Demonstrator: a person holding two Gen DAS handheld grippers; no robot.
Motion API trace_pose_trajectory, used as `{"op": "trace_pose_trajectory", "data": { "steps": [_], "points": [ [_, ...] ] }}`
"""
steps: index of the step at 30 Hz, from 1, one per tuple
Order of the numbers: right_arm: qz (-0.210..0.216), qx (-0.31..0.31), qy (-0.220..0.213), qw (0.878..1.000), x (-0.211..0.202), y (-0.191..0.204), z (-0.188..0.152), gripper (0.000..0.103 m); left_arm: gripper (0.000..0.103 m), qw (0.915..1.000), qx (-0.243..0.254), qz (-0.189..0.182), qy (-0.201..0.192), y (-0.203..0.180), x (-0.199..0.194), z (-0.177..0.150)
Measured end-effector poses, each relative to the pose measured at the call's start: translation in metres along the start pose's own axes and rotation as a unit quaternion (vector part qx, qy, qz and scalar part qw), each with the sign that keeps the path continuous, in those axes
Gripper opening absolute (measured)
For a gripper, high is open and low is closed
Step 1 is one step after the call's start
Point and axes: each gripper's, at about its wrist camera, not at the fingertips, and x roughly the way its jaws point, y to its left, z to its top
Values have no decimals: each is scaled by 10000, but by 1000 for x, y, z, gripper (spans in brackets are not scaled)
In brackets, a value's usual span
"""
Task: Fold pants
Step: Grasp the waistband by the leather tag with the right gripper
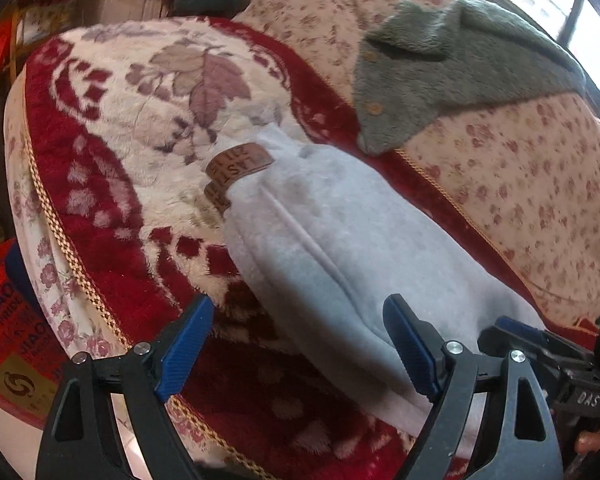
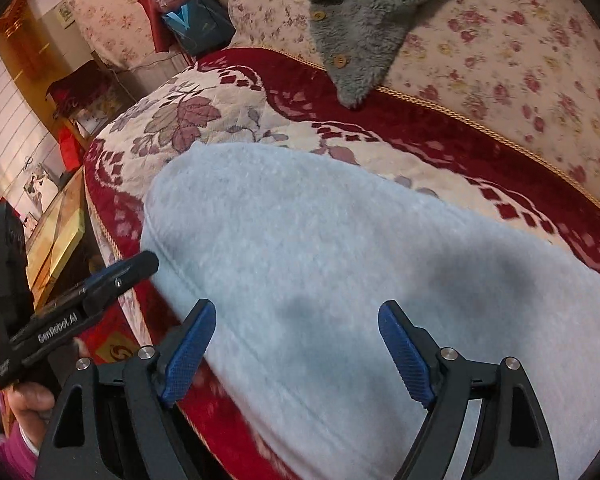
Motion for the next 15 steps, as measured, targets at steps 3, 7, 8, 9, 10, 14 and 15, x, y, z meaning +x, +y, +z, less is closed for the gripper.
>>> {"op": "trace_pose_trajectory", "data": {
  "steps": [3, 7, 8, 9, 10, 14, 15],
  "points": [
    [-38, -227, -44, 9997, 14, 6, 24, 88, 86, 9999, -100, -31, 64, 6, 6, 4],
    [25, -729, -116, 9973, 38, 19, 65, 91, 87, 9999, -139, -25, 84, 12, 14, 7],
    [41, -876, -81, 9961, 45, 23, 73, 92, 89, 9998, -166, -44, 108, 14, 17, 9],
    [72, -1038, -19, 9946, 54, 28, 82, 93, 90, 9997, -216, -52, 128, 17, 21, 10],
    [99, -1172, 37, 9931, 63, 33, 89, 93, 91, 9996, -242, -59, 138, 20, 23, 10],
    [46, -1617, 167, 9867, 99, 48, 117, 93, 94, 9996, -229, -98, 158, 26, 29, 14],
    [91, -1704, 255, 9850, 107, 51, 121, 93, 94, 9995, -226, -116, 170, 27, 32, 15]
  ]
}}
